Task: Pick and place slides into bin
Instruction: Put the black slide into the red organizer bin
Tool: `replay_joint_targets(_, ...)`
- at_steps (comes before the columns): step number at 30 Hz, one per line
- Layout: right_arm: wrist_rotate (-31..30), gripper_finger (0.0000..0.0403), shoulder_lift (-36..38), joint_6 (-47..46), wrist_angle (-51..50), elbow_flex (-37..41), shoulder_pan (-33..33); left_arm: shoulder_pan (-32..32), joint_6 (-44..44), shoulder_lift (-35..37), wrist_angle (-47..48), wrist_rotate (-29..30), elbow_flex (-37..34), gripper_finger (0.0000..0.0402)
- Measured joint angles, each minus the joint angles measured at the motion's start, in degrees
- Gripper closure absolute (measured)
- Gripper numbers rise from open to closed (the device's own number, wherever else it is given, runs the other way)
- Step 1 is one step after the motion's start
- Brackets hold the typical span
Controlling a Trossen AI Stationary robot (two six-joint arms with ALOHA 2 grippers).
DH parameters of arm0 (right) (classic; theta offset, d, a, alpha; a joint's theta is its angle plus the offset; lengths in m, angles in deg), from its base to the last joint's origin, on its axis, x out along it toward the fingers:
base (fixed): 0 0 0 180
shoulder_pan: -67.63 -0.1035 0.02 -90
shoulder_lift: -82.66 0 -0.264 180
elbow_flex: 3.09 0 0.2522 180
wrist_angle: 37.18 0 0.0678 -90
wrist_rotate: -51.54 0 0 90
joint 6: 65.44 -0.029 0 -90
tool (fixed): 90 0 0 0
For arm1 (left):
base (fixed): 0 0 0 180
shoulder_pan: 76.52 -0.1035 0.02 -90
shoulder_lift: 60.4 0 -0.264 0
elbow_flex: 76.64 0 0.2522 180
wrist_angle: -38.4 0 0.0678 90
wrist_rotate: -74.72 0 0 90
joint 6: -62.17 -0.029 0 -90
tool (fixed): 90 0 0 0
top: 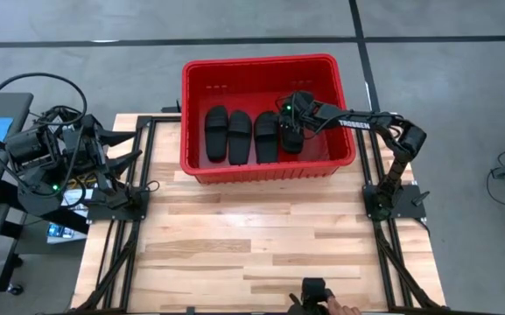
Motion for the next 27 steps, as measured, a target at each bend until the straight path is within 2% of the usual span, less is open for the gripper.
replay_joint_targets(10,0.4,0.0365,0.0,0.4,0.0,0.0,-0.1,0.0,0.0,0.0,0.0,-0.1,0.0,0.0178)
replay_joint_targets(27,1.7,0.0305,0.0,0.4,0.0,0.0,0.1,0.0,0.0,0.0,0.0,-0.4,0.0,0.0178)
